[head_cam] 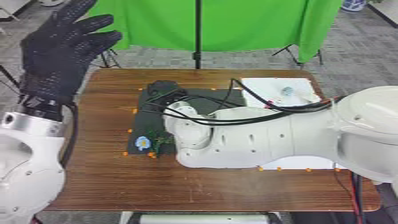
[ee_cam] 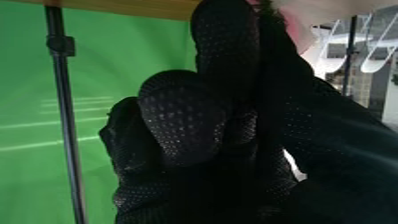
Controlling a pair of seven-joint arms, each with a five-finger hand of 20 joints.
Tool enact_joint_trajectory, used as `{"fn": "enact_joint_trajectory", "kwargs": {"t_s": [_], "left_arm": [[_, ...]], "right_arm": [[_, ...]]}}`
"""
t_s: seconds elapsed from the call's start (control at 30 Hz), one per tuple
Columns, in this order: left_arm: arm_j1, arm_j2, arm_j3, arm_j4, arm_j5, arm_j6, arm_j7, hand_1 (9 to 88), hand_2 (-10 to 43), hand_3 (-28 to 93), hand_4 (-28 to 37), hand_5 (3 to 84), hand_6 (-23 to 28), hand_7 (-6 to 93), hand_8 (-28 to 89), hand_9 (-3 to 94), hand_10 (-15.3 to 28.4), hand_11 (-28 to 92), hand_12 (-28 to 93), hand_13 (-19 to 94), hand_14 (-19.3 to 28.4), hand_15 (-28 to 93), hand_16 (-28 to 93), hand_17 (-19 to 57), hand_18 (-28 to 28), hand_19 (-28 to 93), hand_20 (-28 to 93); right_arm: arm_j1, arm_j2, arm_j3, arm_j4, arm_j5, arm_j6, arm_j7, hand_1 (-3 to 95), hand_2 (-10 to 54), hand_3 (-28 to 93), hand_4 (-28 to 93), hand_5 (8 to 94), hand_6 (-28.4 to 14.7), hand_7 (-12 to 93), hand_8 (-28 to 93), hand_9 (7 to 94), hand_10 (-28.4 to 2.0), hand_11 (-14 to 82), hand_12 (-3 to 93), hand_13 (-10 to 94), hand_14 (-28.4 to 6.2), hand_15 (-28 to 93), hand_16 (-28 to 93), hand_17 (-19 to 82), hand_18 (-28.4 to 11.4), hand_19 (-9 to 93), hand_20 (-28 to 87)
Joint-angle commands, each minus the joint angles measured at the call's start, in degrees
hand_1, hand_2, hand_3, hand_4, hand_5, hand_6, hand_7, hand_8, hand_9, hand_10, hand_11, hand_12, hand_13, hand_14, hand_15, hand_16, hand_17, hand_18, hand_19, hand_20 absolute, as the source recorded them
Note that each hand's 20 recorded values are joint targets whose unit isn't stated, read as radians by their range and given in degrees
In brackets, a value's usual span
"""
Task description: Arrange flowers
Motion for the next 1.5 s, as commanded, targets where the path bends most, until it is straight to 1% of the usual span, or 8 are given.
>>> {"fn": "enact_joint_trajectory", "kwargs": {"t_s": [0.03, 0.23, 0.53, 0.97, 1.0, 1.03, 1.27, 1.5], "left_arm": [[-7.3, -2.2, 2.62, 1.29, 1.09, 0.02, -6.23, 18.9, 8.1, 75, -28.3, 30.8, 7.1, 10.1, -8, 28.2, 18.8, 25, 12, 22, 27.1, 52, -10, -7.8, 28.4, 61, 1], [-7.7, -2.19, 3.36, 1.02, 0.87, 1.8, -5.41, 19.0, 8.1, 75, -28.3, 30.9, 7.2, 10.1, -8, 28.2, 18.8, 25, 12, 22, 27.2, 52, -10, -7.7, 28.4, 61, 0], [-12.3, -4.06, 6.58, 2.89, 1.49, 1.12, -9.81, 19.1, 8.0, 75, -28.3, 30.9, 7.2, 10.0, -7, 28.2, 18.8, 25, 12, 22, 27.1, 52, -9, -7.8, 28.4, 61, 0], [-11.5, -4.03, 6.1, 2.79, 1.23, 1.04, -9.3, 19.2, 7.9, 75, -28.3, 31.0, 7.2, 10.0, -7, 28.2, 18.8, 25, 12, 22, 27.1, 52, -10, -7.7, 28.4, 61, 0], [-10.2, -3.76, 5.29, 2.1, 1.14, 1.78, -8.43, 19.3, 7.9, 75, -28.3, 31.0, 7.2, 10.0, -7, 28.2, 18.8, 25, 12, 22, 27.1, 52, -10, -7.7, 28.4, 61, 0], [-1.3, -3.51, -0.87, 0.67, 0.49, -1.82, -5.36, 19.3, 7.9, 75, -28.3, 31.0, 7.2, 10.0, -8, 28.2, 18.8, 25, 12, 22, 27.1, 52, -10, -7.7, 28.4, 61, 0], [1.6, -1.88, -2.47, -0.38, -0.12, -0.53, -0.67, 19.5, 7.7, 75, -28.3, 31.0, 7.3, 10.0, -8, 28.1, 18.8, 25, 12, 22, 27.2, 52, -10, -7.7, 28.4, 61, 0], [8.1, -2.72, -8.76, -2.01, 0.42, 0.22, -1.88, 19.6, 7.7, 75, -28.3, 31.0, 7.3, 10.0, -8, 28.2, 18.9, 25, 12, 22, 27.2, 52, -10, -7.7, 28.4, 61, 0]], "right_arm": [[-3.5, 1.8, 5.7, 1.5, -2.6, -2.3, -2.0, 51.2, -9.5, 68, -28, 81.5, 5.3, 24, 0, 93.7, -5.7, 35.2, 19.3, 84, -2.2, 68, 21, 48, -16.2, 93, 46], [-3.7, 2.2, 6.0, 1.0, -2.9, 0.1, -4.9, 50.4, -9.5, 66, -28, 80.5, 5.4, 22, 0, 93.7, -5.3, 30.7, 17.9, 83, -2.1, 68, 21, 48, -16.1, 93, 46], [-10.4, 3.5, 14.0, 0.5, -6.4, -6.9, -7.8, 49.3, -9.5, 63, -28, 77.6, 5.1, 21, -1, 92.7, -5.1, 28.3, 18.3, 82, -2.2, 69, 21, 46, -15.9, 93, 46], [-9.7, 3.2, 13.7, 0.1, -5.7, -8.0, -6.4, 48.9, -9.5, 56, -28, 70.9, 5.2, 20, -4, 91.0, -5.5, 27.7, 18.3, 80, -2.9, 70, 20, 45, -16.2, 93, 45], [-8.4, 2.9, 12.3, 0.1, -4.9, -6.8, -6.6, 49.1, -9.5, 55, -28, 70.9, 5.2, 20, -4, 91.0, -5.6, 27.7, 18.3, 80, -2.9, 70, 20, 45, -16.2, 93, 45], [-5.8, 0.0, 5.8, -0.3, -2.6, -1.4, -2.1, 49.3, -9.5, 55, -28, 70.8, 5.2, 20, -4, 91.0, -5.6, 27.7, 18.3, 80, -3.0, 70, 20, 45, -16.2, 93, 45], [0.0, -1.0, 0.7, -0.2, -1.0, 3.4, -0.4, 48.5, -9.5, 52, -28, 70.3, 4.9, 20, -5, 91.5, -5.9, 28.1, 18.2, 81, -3.1, 70, 19, 45, -16.5, 93, 45], [1.2, 1.5, 0.6, -0.6, -1.9, 2.9, -1.1, 44.8, -9.5, 58, -28, 67.8, 4.0, 19, -13, 88.8, -6.8, 28.2, 18.1, 79, -3.7, 69, 19, 44, -17.1, 93, 43]]}}
